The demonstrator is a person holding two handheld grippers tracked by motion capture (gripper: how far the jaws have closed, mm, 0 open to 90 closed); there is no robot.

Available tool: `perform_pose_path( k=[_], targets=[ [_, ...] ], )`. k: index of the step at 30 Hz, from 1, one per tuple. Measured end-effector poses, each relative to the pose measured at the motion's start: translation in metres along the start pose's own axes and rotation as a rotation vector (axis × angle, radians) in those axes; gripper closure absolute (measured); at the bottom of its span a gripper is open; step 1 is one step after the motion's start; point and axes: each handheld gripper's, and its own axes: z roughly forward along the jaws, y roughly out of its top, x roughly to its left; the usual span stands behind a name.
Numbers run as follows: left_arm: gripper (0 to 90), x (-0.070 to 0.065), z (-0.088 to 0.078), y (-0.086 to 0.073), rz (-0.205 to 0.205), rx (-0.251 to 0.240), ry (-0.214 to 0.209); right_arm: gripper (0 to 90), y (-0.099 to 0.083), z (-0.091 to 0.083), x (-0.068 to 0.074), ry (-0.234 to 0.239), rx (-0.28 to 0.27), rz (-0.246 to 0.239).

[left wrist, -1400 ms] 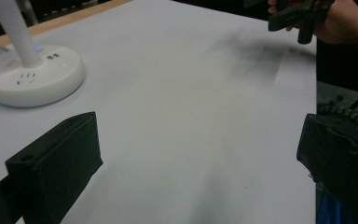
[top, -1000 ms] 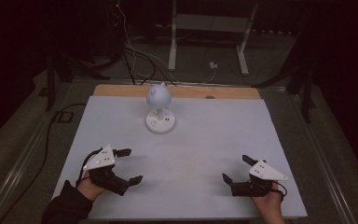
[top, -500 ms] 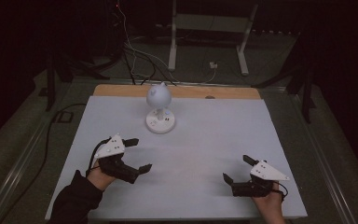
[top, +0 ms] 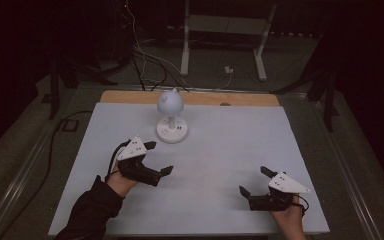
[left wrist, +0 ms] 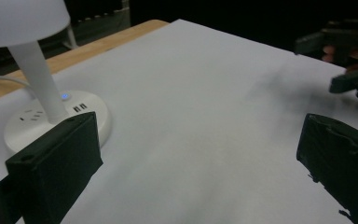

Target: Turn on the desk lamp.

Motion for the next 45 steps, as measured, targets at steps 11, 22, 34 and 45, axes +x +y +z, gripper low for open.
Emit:
perform_pose_path(
  k=[11,22,34,45],
  targets=[
    [0.2,-0.002,0.021,0.008,0.003,0.02,0.066,0.0,0.0,-0.001,0.0,0.005,0.0,0.003],
    [0.3,-0.002,0.042,0.017,-0.033,0.003,0.144,0.0,0.0,-0.001,-0.001,0.004,-0.002,0.006],
    [0.3,0.004,0.059,0.021,-0.098,-0.016,0.232,0.0,0.0,-0.003,-0.002,0.005,-0.008,0.014],
    [0.2,0.005,0.078,0.025,-0.116,-0.035,0.316,0.0,-0.001,-0.002,-0.002,0.007,-0.007,0.02]
  ],
)
